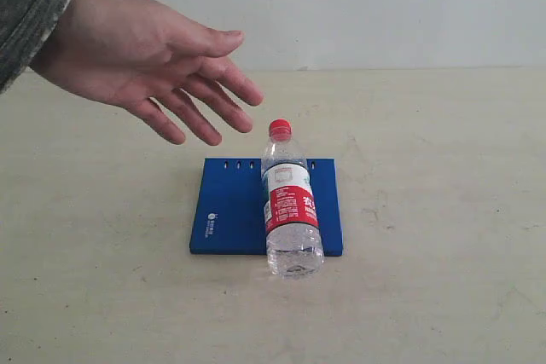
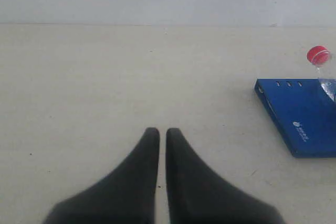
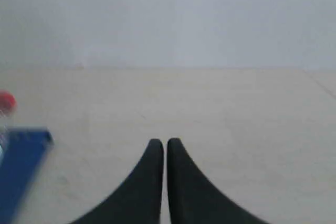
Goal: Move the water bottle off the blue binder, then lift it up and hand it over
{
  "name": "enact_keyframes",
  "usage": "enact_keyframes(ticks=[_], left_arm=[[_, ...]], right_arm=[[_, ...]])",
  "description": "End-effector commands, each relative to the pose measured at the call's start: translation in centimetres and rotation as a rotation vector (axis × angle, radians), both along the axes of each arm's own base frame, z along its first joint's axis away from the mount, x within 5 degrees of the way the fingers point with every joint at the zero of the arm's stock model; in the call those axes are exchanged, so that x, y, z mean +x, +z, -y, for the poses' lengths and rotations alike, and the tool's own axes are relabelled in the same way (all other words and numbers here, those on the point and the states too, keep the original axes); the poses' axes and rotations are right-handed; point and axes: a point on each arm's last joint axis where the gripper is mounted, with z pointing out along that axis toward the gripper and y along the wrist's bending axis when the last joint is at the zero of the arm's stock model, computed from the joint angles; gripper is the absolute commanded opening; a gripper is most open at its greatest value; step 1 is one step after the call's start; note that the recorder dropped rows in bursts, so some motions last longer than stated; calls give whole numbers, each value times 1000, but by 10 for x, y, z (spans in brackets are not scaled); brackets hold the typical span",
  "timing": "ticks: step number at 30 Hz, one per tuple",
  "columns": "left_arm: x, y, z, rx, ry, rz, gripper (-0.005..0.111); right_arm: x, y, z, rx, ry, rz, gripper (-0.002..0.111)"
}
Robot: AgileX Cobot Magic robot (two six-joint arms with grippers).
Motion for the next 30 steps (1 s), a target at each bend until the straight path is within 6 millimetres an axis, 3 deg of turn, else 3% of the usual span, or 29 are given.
enact_keyframes(ticks=[1, 6, 8, 11, 13, 15, 16, 17, 18, 19, 20, 21, 22, 23, 24, 25, 26, 27, 30], left_arm=[[0, -1, 1, -7, -6, 3, 5], [0, -1, 1, -7, -6, 3, 5], [0, -1, 1, -7, -6, 3, 5], [0, -1, 1, -7, -6, 3, 5], [0, -1, 1, -7, -6, 3, 5], [0, -1, 1, -7, -6, 3, 5], [0, -1, 1, -7, -6, 3, 5], [0, -1, 1, -7, -6, 3, 5], [0, -1, 1, -7, -6, 3, 5], [0, -1, 1, -7, -6, 3, 5], [0, -1, 1, -7, -6, 3, 5], [0, -1, 1, -7, -6, 3, 5], [0, -1, 1, -7, -6, 3, 5], [0, -1, 1, -7, -6, 3, 5], [0, -1, 1, -7, -6, 3, 5], [0, -1, 1, -7, -6, 3, 5], [0, -1, 1, -7, -6, 3, 5], [0, -1, 1, -7, -6, 3, 5], [0, -1, 1, -7, -6, 3, 5]], right_arm=[[0, 19, -1, 679, 6, 185, 0], [0, 20, 0, 1581, -8, 140, 0], [0, 15, -4, 1739, -16, 47, 0], [-1, 12, -10, 2129, -42, -84, 0], [-4, 23, -16, 2273, -9, -181, 0], [-5, 39, -10, 1987, 60, -18, 0], [-6, 50, 5, 1637, 47, 268, 0], [-9, 60, 11, 1477, 32, 387, 0], [-19, 88, 15, 1123, 30, 543, 0], [-26, 105, 12, 893, 43, 588, 0], [-38, 137, 2, 442, 70, 573, 0], [-35, 147, -1, 317, 70, 512, 0], [-14, 165, -5, 211, 74, 361, 0], [13, 182, -7, 219, 81, 253, 0], [41, 183, -10, 225, 88, 115, 0], [78, 179, -16, 229, 110, -96, 0], [101, 181, -23, 224, 168, -289, 0], [129, 166, -36, 198, 294, -604, 0], [180, 131, -58, 192, 620, -1010, 0]])
